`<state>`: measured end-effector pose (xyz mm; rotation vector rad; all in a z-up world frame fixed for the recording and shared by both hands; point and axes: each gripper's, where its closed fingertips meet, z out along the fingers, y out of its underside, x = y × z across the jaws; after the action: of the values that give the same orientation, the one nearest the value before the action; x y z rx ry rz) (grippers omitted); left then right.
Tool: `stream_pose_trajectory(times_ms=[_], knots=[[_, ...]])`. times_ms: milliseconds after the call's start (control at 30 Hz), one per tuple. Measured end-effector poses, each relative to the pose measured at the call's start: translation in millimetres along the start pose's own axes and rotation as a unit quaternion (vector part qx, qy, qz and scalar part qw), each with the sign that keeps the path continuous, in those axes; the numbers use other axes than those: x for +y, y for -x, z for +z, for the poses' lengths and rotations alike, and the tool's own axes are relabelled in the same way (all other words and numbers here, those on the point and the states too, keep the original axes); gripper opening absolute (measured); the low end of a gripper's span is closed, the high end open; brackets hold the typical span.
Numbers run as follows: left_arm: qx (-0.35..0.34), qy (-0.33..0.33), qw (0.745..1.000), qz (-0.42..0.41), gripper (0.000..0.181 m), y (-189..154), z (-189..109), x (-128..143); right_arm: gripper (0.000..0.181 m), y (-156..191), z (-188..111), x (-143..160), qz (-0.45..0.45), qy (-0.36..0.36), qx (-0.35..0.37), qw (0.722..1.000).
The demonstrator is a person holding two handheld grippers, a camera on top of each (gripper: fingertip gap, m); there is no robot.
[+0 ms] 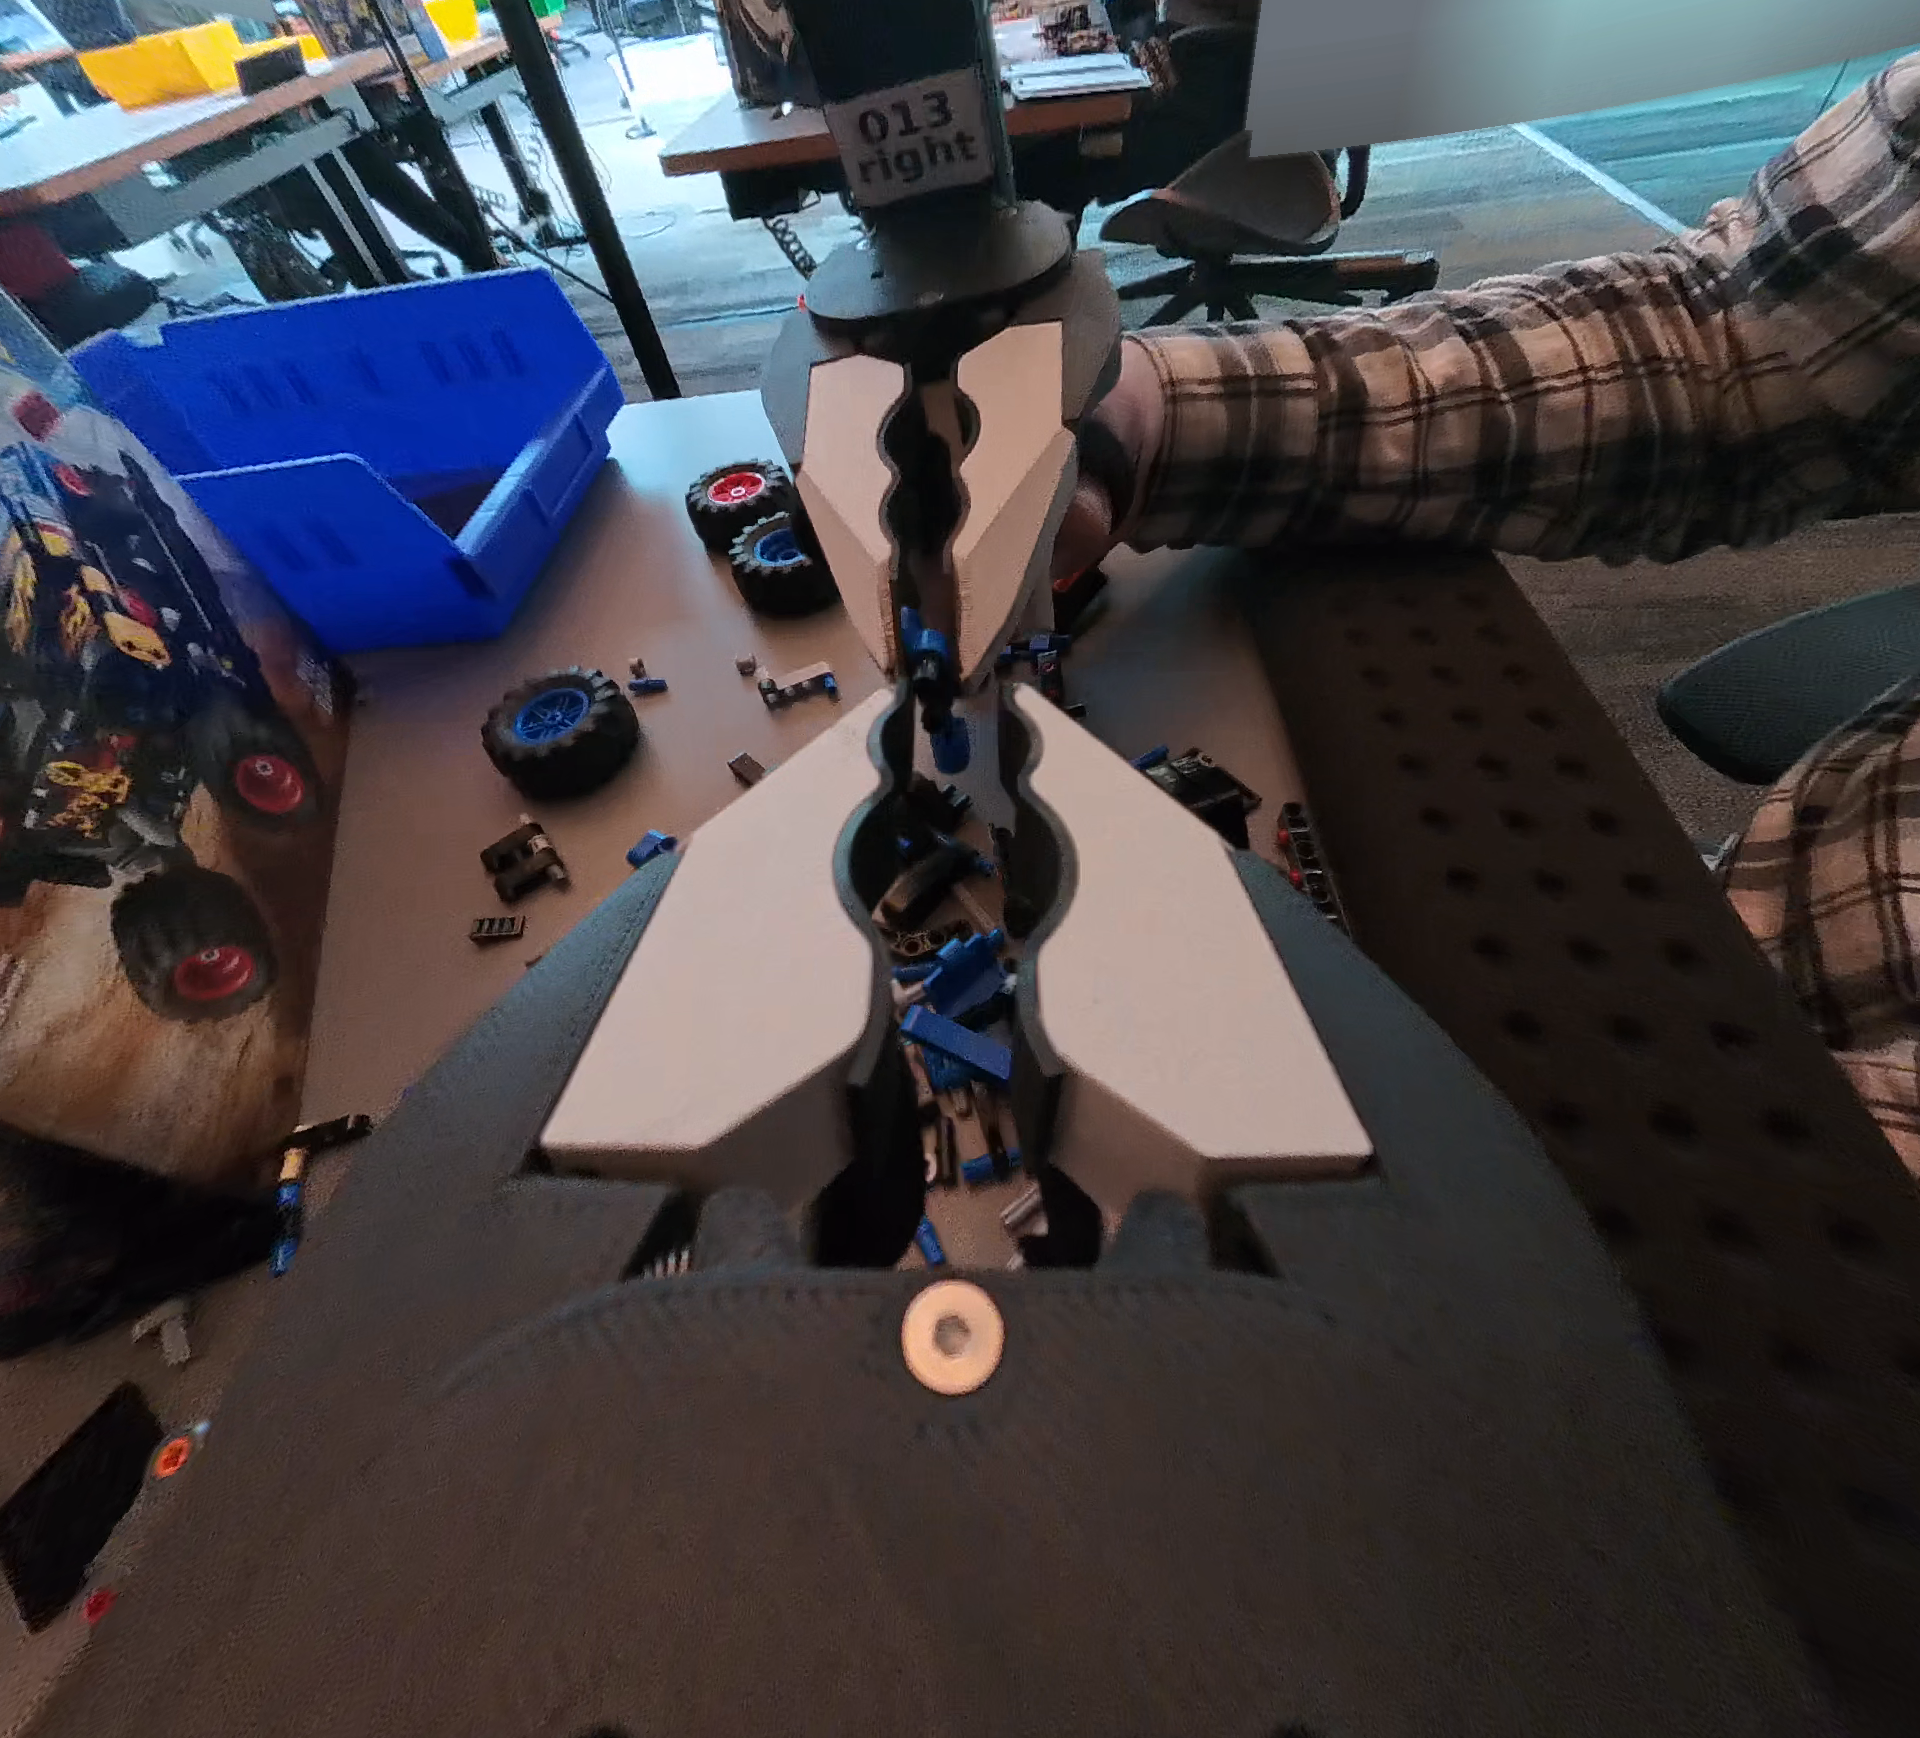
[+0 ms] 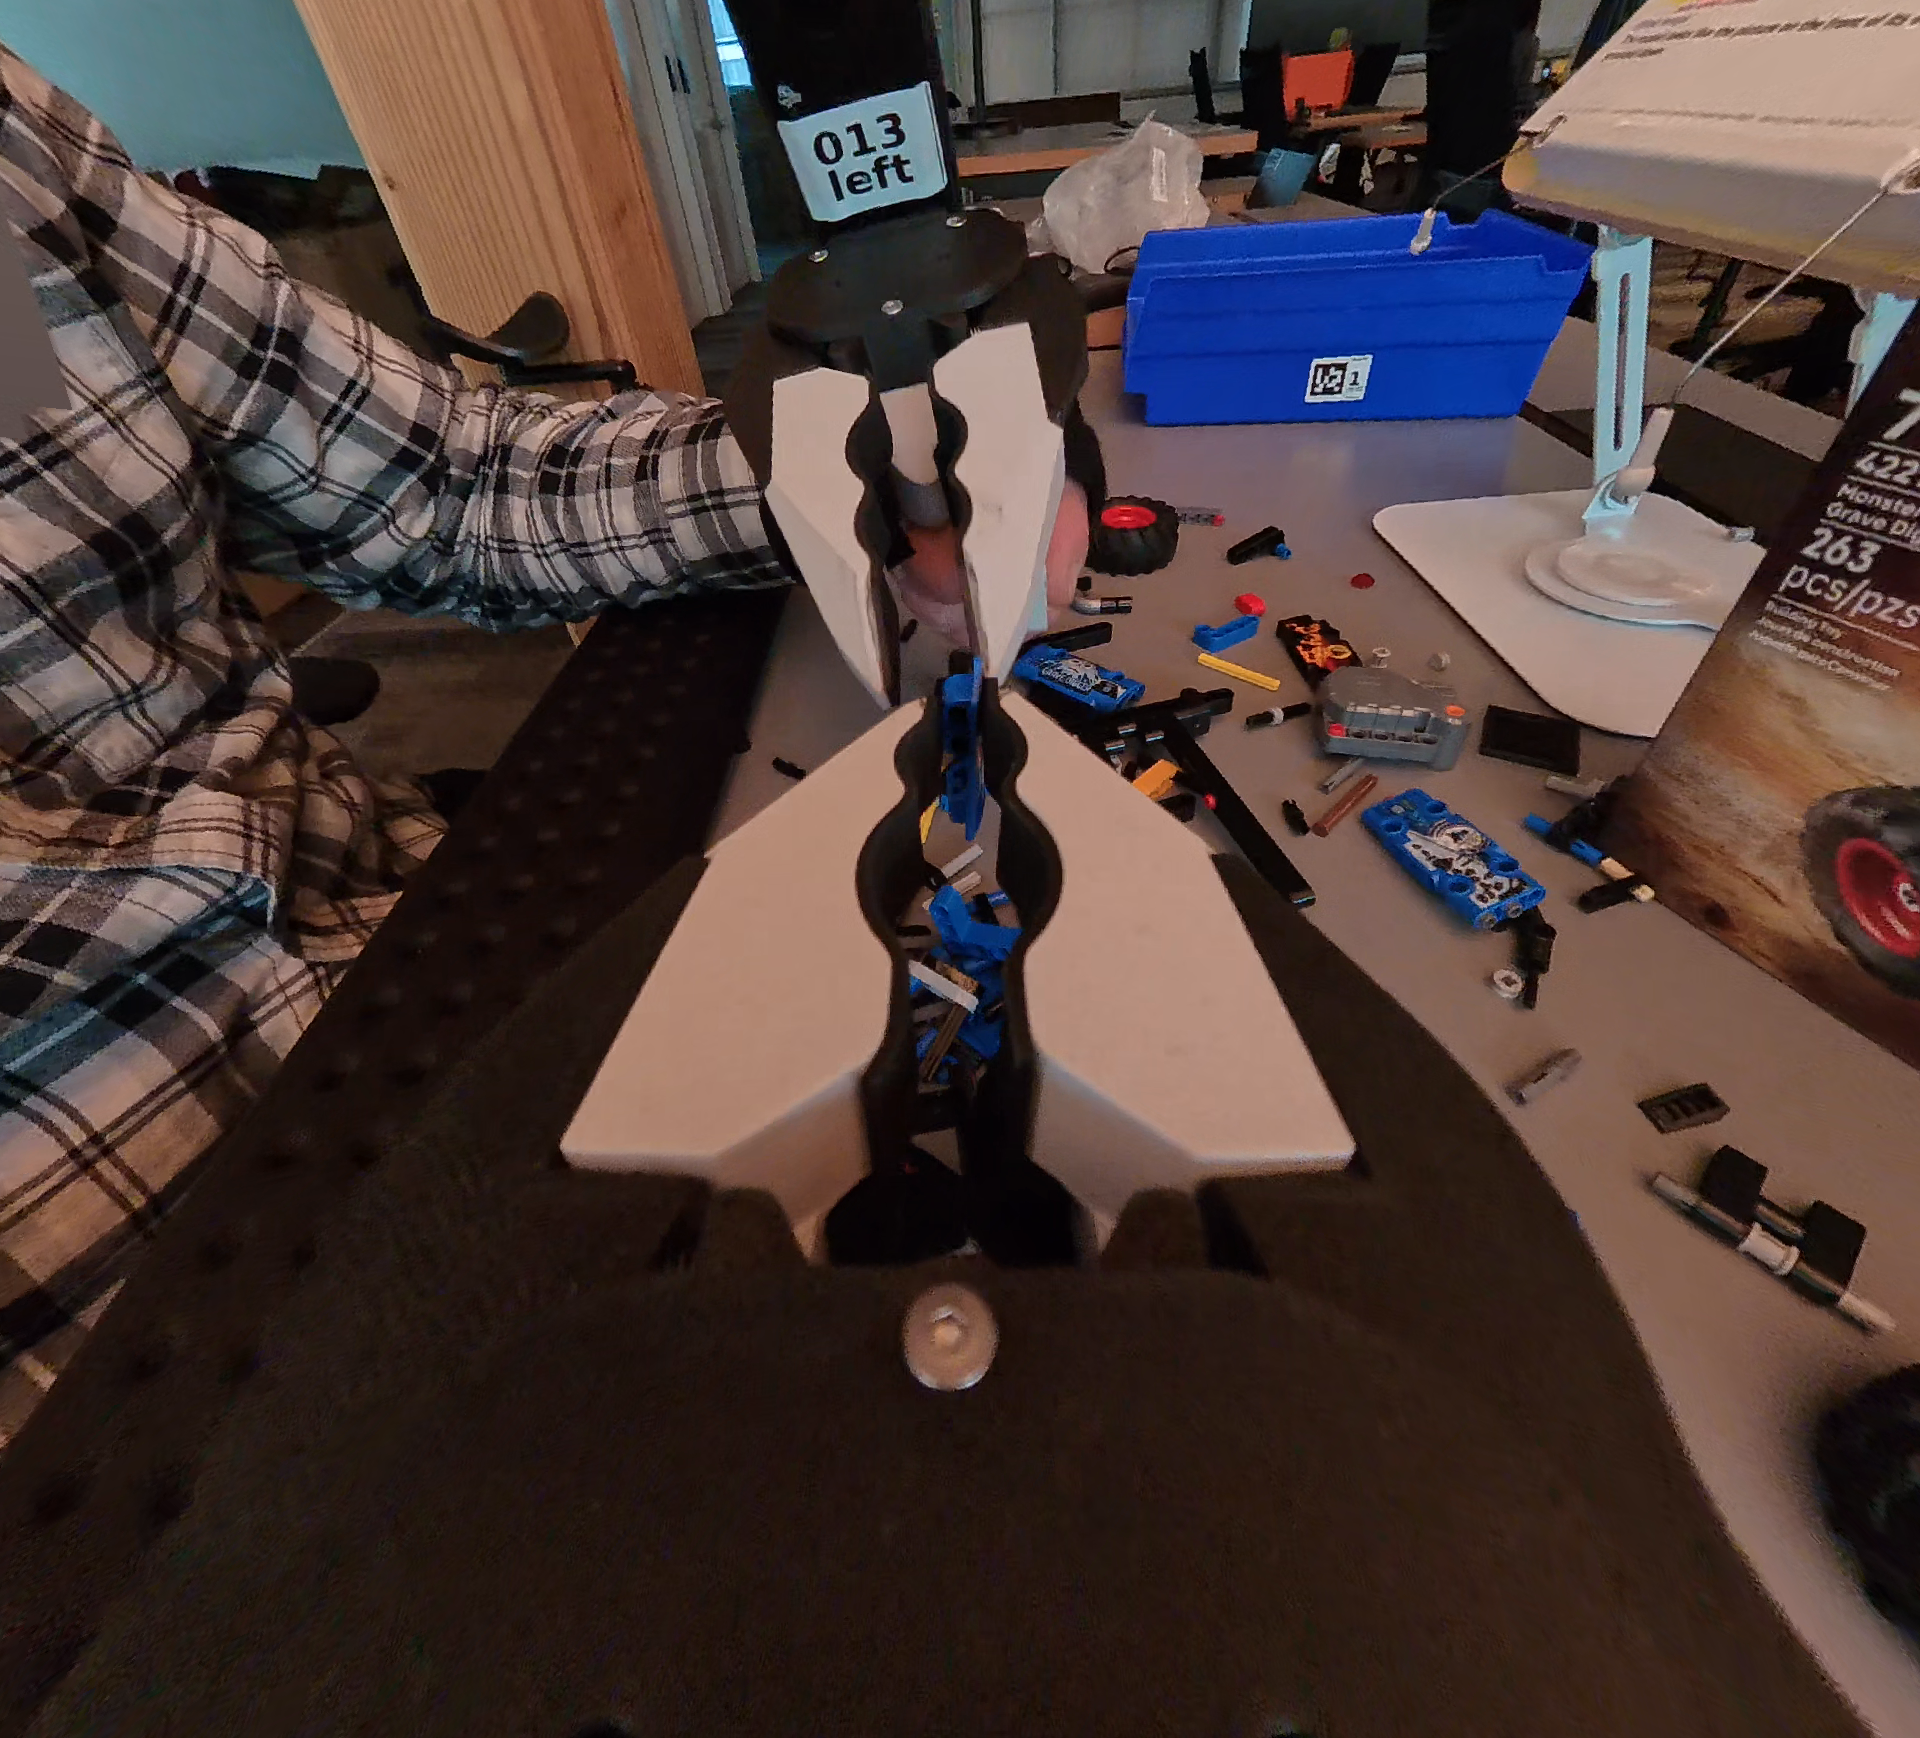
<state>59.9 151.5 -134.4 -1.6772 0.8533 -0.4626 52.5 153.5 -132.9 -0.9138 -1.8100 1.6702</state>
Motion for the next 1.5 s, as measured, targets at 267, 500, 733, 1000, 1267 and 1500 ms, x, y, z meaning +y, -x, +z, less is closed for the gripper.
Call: stream_pose_trajectory(times_ms=[267, 500, 733, 1000, 1267, 1500], knots=[[-0.007, -0.019, 1.000, 0.001, 0.000, 0, -1, -5, 0.005, 6, 1, -4, -0.021, -0.008, -0.004, 1.000], [-0.038, -0.039, 0.997, 0.061, 0.000, 1, -22, -21, 0.005, 12, -6, -10, -0.059, -0.009, -0.006, 0.998], [-0.007, 0.045, 0.999, 0.023, 0.000, 6, -22, 21, 0.005, -2, -14, 1, -0.033, 0.008, 0.013, 0.999], [-0.024, 0.066, 0.997, 0.024, 0.026, 13, -2, 36, 0.005, -8, -6, 20, -0.024, 0.044, 0.021, 0.999], [-0.015, 0.017, 1.000, 0.014, 0.001, 6, 9, 15, 0.006, -3, 0, 17, -0.036, 0.041, 0.020, 0.998], [-0.005, -0.011, 0.999, -0.031, 0.003, 6, 10, 10, 0.005, -2, 0, 14, -0.047, 0.040, 0.023, 0.998]])
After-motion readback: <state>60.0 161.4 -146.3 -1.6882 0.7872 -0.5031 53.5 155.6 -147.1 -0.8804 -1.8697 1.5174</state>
